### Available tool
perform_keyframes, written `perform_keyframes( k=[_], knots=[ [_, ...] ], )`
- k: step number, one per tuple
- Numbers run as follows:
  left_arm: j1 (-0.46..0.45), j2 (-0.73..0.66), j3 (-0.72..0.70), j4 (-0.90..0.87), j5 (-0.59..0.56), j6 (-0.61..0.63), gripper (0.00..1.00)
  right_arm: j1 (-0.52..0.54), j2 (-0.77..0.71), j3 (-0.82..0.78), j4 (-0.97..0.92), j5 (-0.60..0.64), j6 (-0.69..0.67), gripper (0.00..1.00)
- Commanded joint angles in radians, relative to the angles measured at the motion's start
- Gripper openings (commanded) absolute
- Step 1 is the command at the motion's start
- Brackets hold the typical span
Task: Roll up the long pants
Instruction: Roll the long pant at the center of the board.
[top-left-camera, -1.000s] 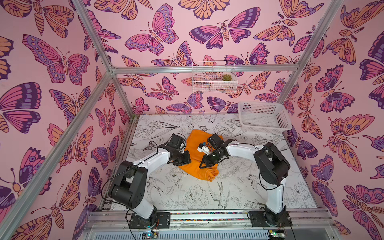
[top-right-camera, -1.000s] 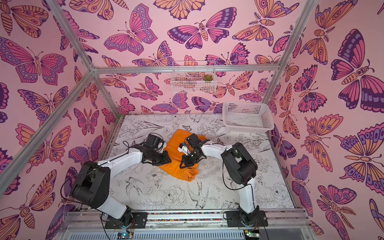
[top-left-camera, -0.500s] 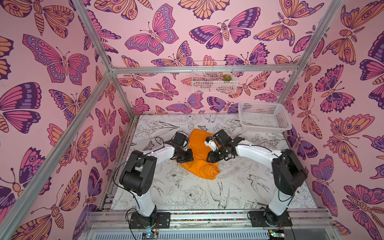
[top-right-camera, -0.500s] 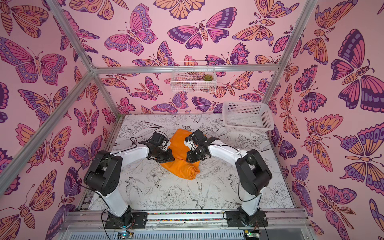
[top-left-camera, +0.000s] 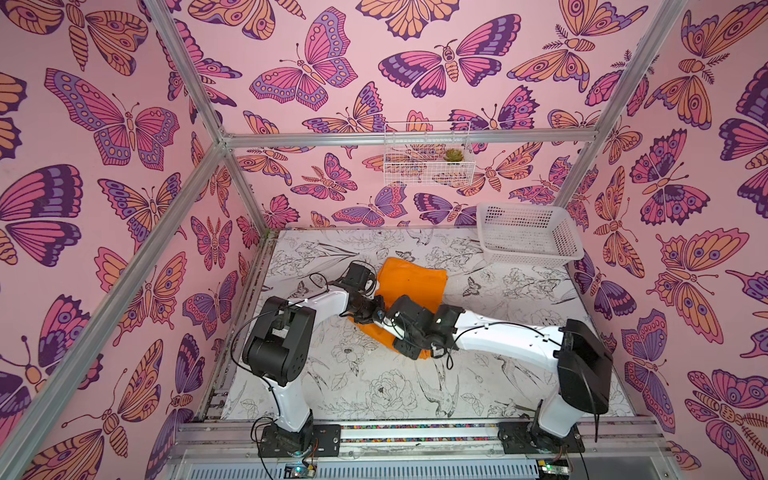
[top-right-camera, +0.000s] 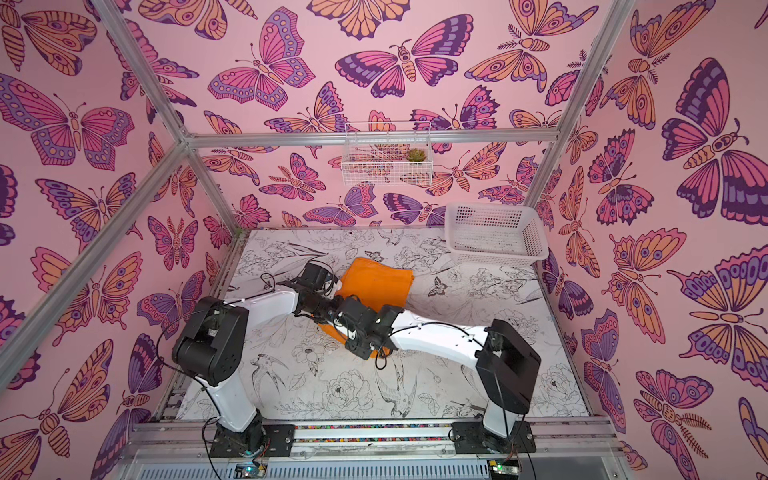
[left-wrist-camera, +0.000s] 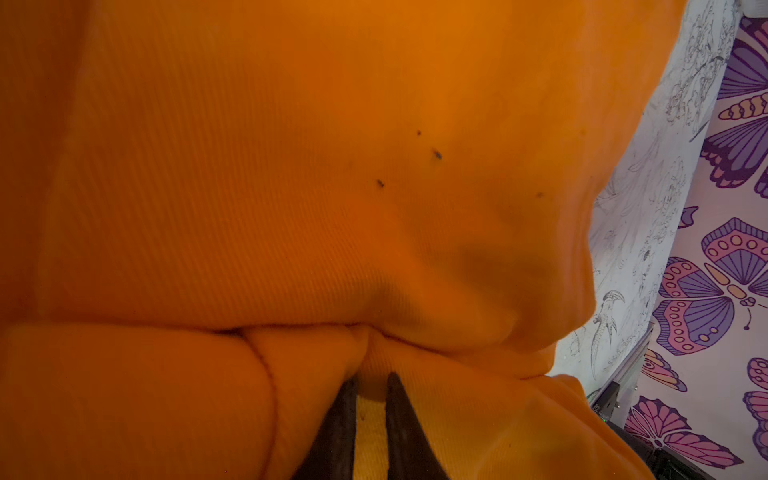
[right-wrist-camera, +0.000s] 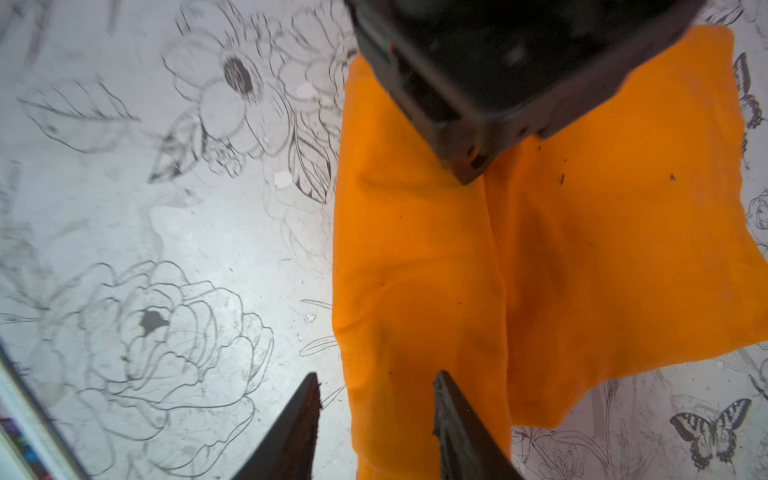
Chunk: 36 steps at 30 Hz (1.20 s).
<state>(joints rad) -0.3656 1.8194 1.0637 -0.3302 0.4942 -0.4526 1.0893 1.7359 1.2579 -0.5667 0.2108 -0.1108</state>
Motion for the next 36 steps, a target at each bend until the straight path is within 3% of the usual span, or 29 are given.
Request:
perform_keyframes(
  k=[1,5,13,19,20,21,22,31,36],
  knots=[
    [0.022,0.077,-0.04,0.001,-0.061,0.026,0.17,0.079,0.017,-0.06,0.029,0.25,-0.121,0.59],
    [0.037,0.084,-0.051,0.011,-0.044,0.028,0.18,0.12,0.043,-0.117,0.112,0.36,-0.156,0.7],
    [0.058,0.092,-0.062,0.023,-0.018,0.031,0.17,0.174,0.126,-0.153,0.192,0.539,-0.252,0.73],
    [0.068,0.105,-0.064,0.028,-0.002,0.029,0.18,0.186,0.203,-0.172,0.195,0.582,-0.284,0.74],
    [0.07,0.108,-0.065,0.028,-0.002,0.029,0.17,0.182,0.209,-0.177,0.194,0.586,-0.28,0.79],
    [0.071,0.11,-0.066,0.032,0.003,0.029,0.18,0.174,0.21,-0.184,0.188,0.572,-0.27,0.97],
    [0.072,0.111,-0.068,0.033,0.004,0.029,0.18,0.169,0.206,-0.192,0.195,0.573,-0.257,0.99],
    [0.077,0.112,-0.073,0.04,0.016,0.031,0.18,0.157,0.254,-0.201,0.302,0.614,-0.305,1.0],
    [0.08,0.117,-0.074,0.04,0.028,0.032,0.18,0.134,0.329,-0.208,0.422,0.671,-0.344,0.87]
  ],
)
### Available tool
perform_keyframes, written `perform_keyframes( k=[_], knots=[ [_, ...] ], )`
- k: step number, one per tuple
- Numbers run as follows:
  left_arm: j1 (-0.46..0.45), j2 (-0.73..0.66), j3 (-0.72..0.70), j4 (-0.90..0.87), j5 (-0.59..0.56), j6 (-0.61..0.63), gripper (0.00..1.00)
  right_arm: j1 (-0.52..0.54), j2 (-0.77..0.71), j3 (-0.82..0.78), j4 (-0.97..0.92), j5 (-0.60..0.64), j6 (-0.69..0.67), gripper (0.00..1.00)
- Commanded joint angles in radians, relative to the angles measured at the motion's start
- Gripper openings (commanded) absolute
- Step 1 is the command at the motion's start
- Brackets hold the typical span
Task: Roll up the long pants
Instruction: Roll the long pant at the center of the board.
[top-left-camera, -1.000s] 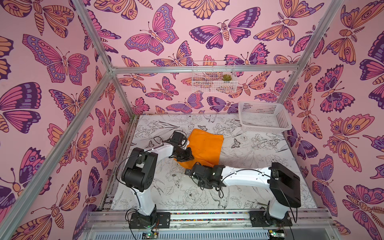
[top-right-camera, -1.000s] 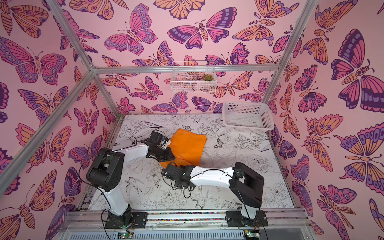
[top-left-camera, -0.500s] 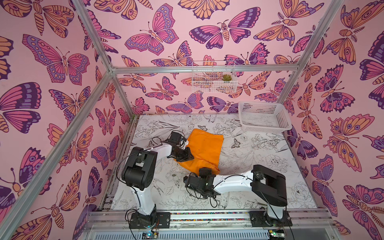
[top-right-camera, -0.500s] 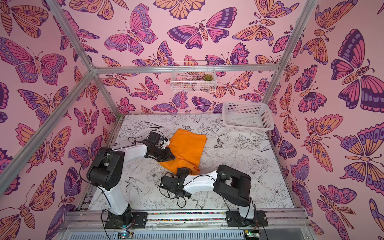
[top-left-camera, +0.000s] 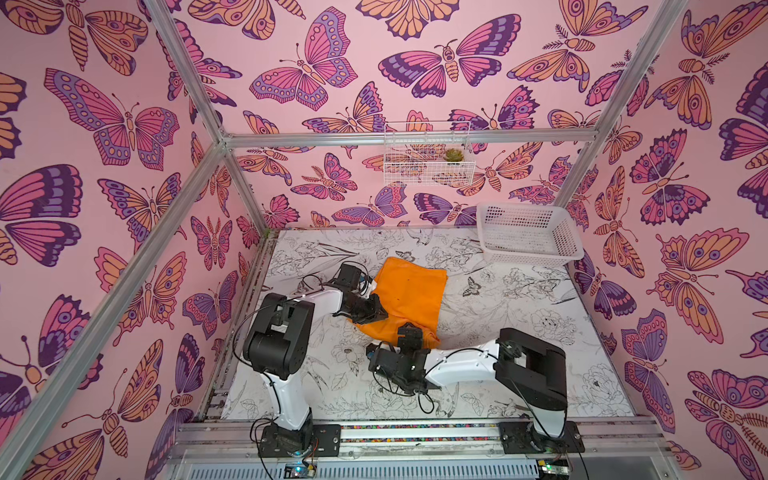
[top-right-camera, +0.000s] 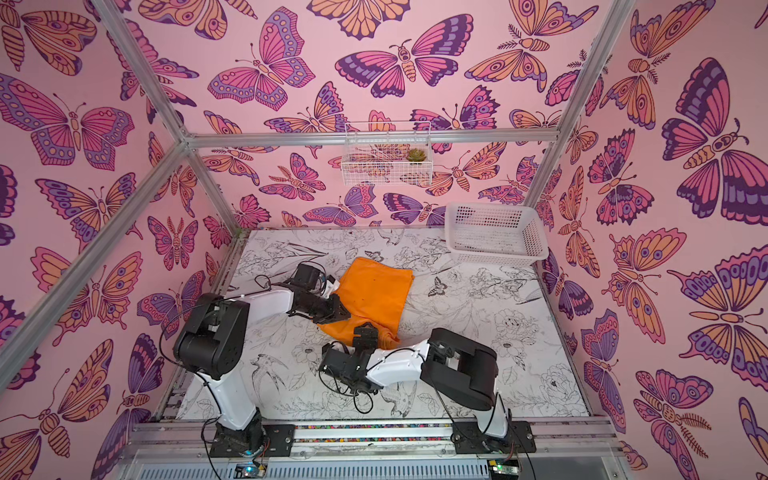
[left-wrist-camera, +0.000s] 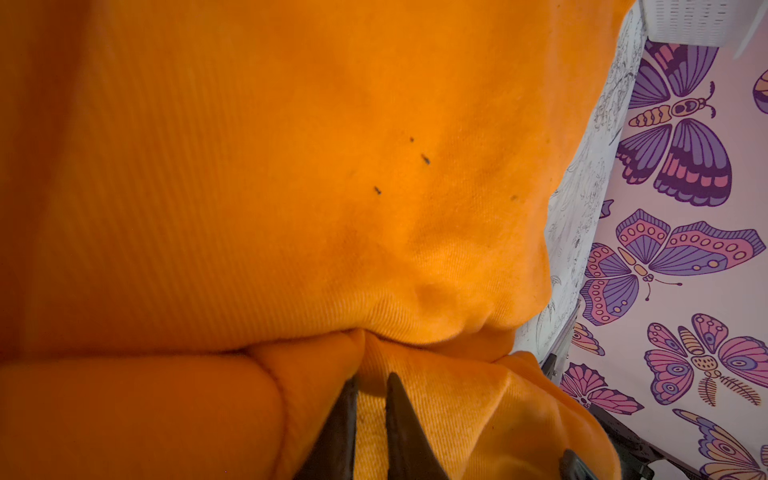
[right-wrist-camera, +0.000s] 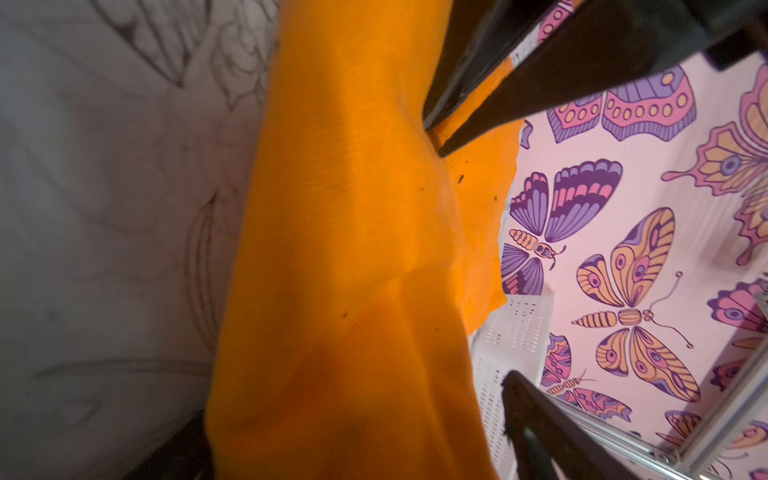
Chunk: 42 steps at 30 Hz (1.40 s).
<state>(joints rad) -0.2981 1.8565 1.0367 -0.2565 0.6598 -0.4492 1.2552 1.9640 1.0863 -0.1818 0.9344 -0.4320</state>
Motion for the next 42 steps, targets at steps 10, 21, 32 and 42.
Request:
perform_keyframes(
  k=[10,21,32,42],
  knots=[
    [0.02,0.068,-0.053,-0.033,-0.127,0.03,0.17,-0.091,0.086,-0.05,0.052,-0.129,-0.011,0.29],
    [0.022,-0.022,-0.067,-0.065,-0.12,0.027,0.18,-0.174,-0.188,0.036,-0.27,-0.594,0.18,0.12],
    [0.019,-0.203,-0.056,-0.18,-0.142,0.019,0.18,-0.308,-0.205,0.167,-0.462,-1.192,0.296,0.1],
    [0.01,-0.46,-0.019,-0.313,-0.218,0.001,0.21,-0.425,-0.027,0.305,-0.536,-1.528,0.323,0.1]
  ],
)
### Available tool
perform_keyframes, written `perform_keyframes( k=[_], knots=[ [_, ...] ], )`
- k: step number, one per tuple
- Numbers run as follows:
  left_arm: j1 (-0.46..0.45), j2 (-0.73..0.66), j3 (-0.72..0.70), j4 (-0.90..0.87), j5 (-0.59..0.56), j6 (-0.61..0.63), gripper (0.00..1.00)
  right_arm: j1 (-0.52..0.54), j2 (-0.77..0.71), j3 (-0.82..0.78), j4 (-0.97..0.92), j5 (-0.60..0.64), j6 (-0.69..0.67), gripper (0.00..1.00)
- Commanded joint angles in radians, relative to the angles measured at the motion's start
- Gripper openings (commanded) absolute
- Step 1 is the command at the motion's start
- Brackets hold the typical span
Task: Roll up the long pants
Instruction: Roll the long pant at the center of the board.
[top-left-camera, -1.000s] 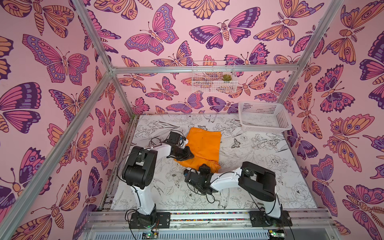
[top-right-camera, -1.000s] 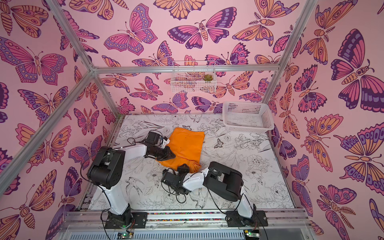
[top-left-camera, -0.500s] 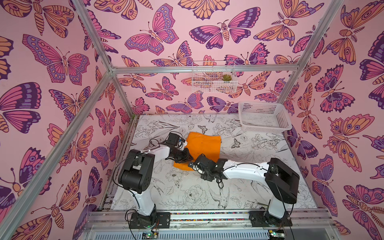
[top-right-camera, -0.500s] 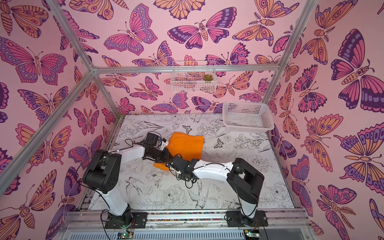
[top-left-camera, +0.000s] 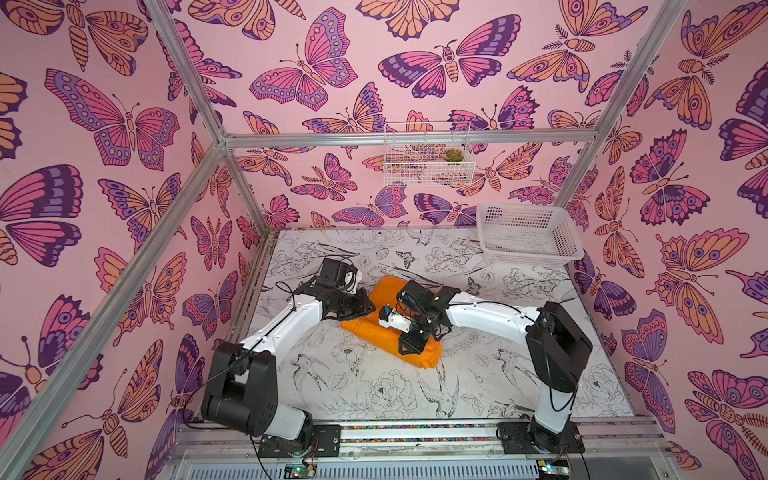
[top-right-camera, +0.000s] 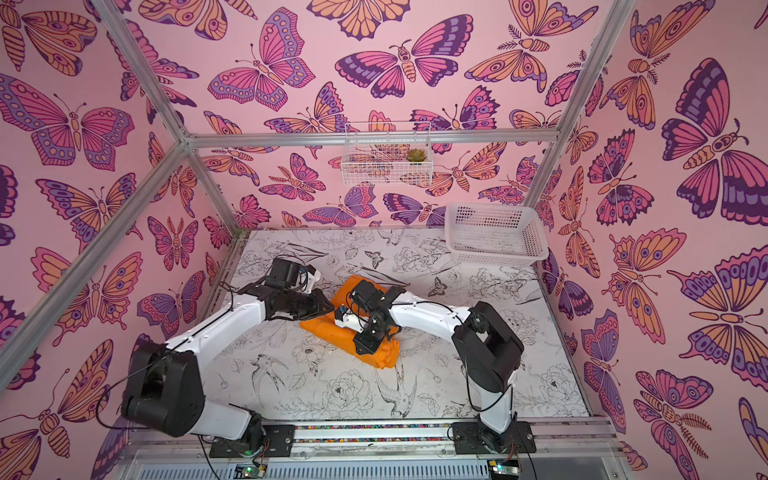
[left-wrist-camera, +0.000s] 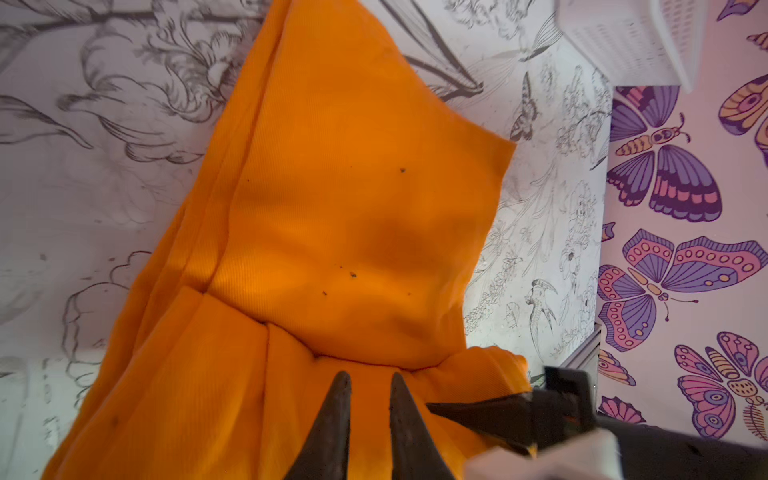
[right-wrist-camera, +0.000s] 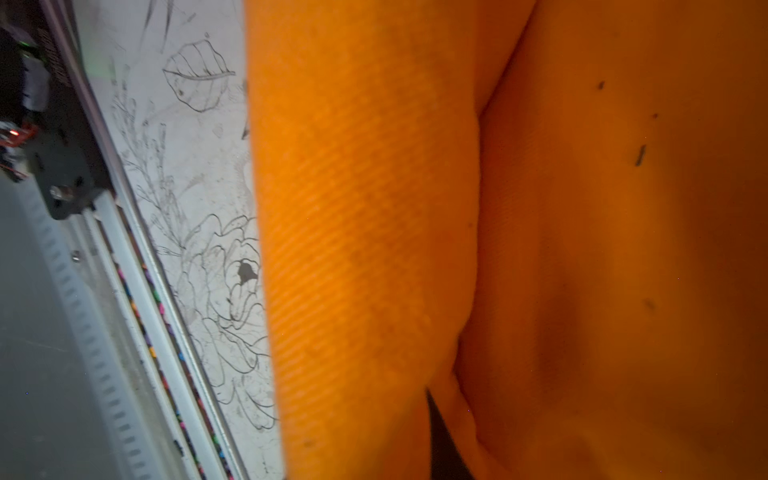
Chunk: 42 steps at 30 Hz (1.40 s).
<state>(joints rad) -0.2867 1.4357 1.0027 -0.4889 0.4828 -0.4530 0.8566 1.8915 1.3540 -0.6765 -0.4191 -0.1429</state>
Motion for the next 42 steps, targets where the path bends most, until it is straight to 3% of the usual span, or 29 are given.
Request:
perform_keyframes(
  k=[1,7,13,18,27,42],
  knots=[
    [-0.004,-0.057,0.016,-0.086,-0.041,0.005,0.21,-0.035,0.068,0.049,-0.05,-0.186,0.032,0.09],
    [-0.04,-0.091,-0.006,-0.096,-0.054,0.005,0.22,-0.074,0.115,0.025,-0.013,-0.185,0.088,0.07],
    [-0.103,-0.041,-0.028,-0.094,-0.105,0.01,0.21,-0.127,0.113,-0.048,0.069,-0.221,0.166,0.09],
    [-0.146,-0.032,-0.028,-0.096,-0.184,0.036,0.19,-0.144,0.154,-0.029,0.027,-0.126,0.184,0.1],
    [-0.159,0.02,-0.041,-0.094,-0.224,0.035,0.17,-0.179,0.216,-0.015,0.014,-0.081,0.242,0.1],
    [-0.173,-0.033,-0.082,-0.09,-0.269,0.039,0.18,-0.235,0.277,0.006,-0.003,-0.05,0.292,0.1]
  ],
)
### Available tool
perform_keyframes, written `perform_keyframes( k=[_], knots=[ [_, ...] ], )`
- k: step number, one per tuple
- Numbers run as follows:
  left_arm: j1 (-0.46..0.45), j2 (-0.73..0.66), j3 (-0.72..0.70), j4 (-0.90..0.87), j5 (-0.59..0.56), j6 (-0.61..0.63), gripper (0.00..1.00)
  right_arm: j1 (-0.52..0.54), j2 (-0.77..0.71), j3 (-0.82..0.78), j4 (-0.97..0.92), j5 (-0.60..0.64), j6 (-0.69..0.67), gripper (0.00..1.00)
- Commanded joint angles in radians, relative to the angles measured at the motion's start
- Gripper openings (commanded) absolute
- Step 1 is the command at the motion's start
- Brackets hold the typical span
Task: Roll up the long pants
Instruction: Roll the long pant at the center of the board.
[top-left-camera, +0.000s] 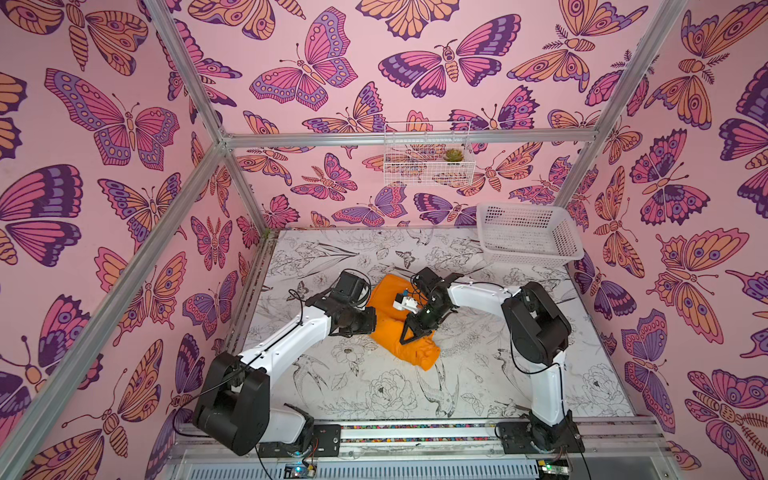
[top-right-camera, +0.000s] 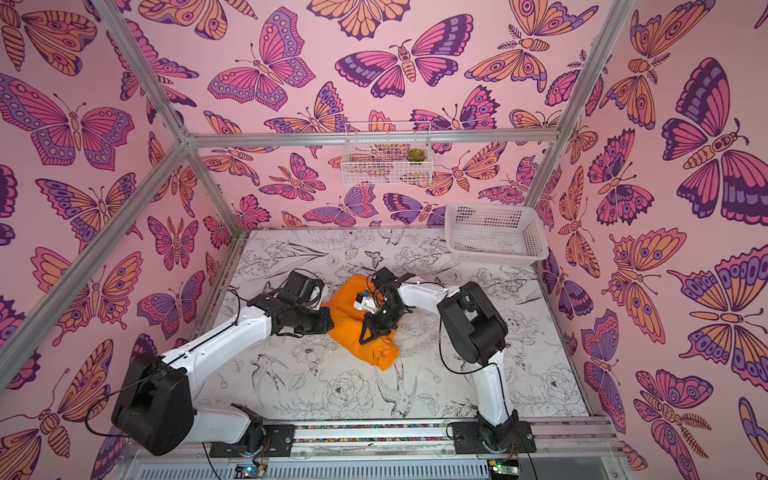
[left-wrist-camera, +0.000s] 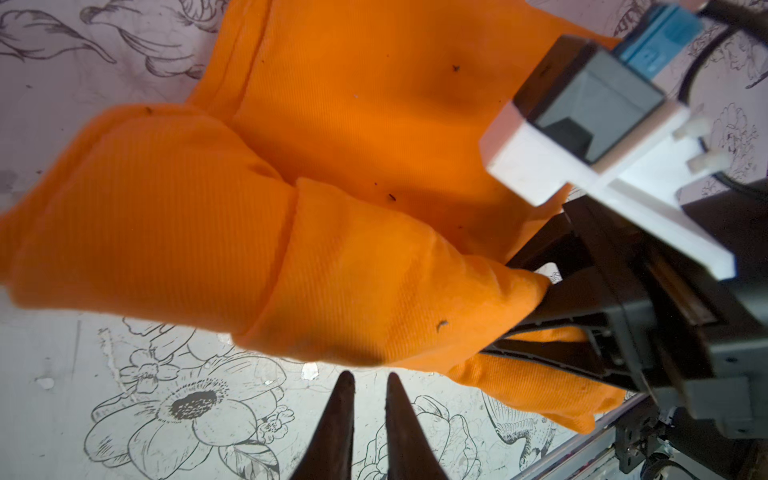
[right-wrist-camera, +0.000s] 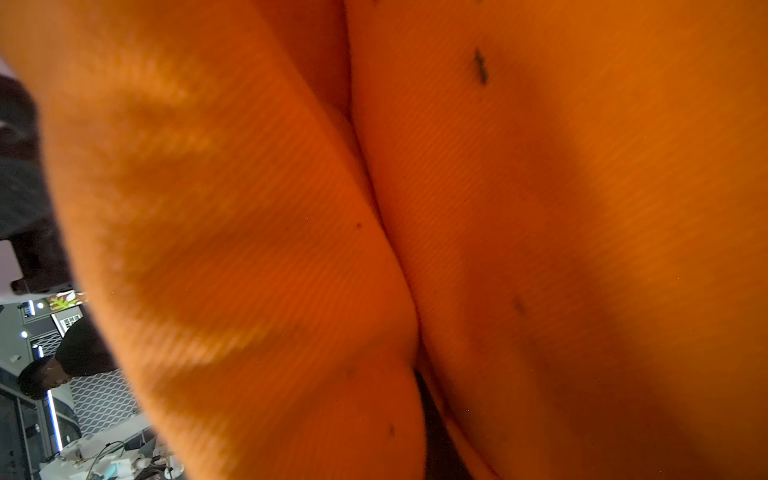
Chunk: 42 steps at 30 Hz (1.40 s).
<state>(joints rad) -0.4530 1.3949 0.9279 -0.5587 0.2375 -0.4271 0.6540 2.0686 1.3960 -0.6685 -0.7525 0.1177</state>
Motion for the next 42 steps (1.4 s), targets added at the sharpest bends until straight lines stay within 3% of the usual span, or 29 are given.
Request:
perform_keyframes(
  k=[1,16,19,23,26,30,38,42],
  knots=[
    [-0.009,0.028,0.002,-0.018,-0.028,0.015,0.18,-0.033,0.102,-0.035,-0.01,0.281,0.032,0.09],
    [-0.01,0.445,0.183,0.097,-0.028,0.043,0.14,-0.034,0.055,-0.092,0.012,0.282,0.056,0.08],
    [-0.01,0.503,0.198,0.103,-0.027,0.05,0.13,-0.034,-0.01,-0.114,0.008,0.305,0.067,0.12],
    [-0.01,0.565,0.221,0.103,-0.016,0.062,0.13,-0.034,-0.122,-0.141,0.0,0.323,0.084,0.26],
    [-0.01,0.565,0.223,0.105,-0.005,0.049,0.13,-0.034,-0.15,-0.135,-0.017,0.364,0.083,0.27],
    [-0.013,0.477,0.201,0.106,-0.008,0.048,0.13,-0.037,-0.059,-0.095,-0.061,0.394,0.076,0.19],
    [-0.061,0.381,0.18,0.103,-0.042,0.038,0.14,-0.118,0.05,-0.2,0.139,0.242,0.201,0.14],
    [-0.08,0.375,0.197,0.102,-0.055,0.045,0.14,-0.123,0.088,-0.21,0.135,0.285,0.219,0.12]
  ],
)
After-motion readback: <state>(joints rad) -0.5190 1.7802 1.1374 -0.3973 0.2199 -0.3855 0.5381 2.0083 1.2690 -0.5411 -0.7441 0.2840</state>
